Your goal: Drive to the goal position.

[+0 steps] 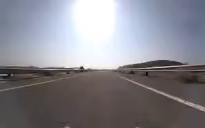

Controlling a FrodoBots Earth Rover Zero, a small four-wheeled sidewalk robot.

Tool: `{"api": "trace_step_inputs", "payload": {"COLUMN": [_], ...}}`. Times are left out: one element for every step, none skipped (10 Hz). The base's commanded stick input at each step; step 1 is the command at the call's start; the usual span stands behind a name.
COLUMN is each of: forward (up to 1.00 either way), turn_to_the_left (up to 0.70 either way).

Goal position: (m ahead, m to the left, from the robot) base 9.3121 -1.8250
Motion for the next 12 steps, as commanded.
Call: {"api": "trace_step_inputs", "payload": {"forward": [1.0,1.0,1.0,1.0,1.0,1.0,1.0,1.0,1.0,1.0,1.0,1.0], "turn_to_the_left": [0.0,0.0,0.0,0.0,0.0,0.0,0.0,0.0,0.0,0.0,0.0,0.0]}}
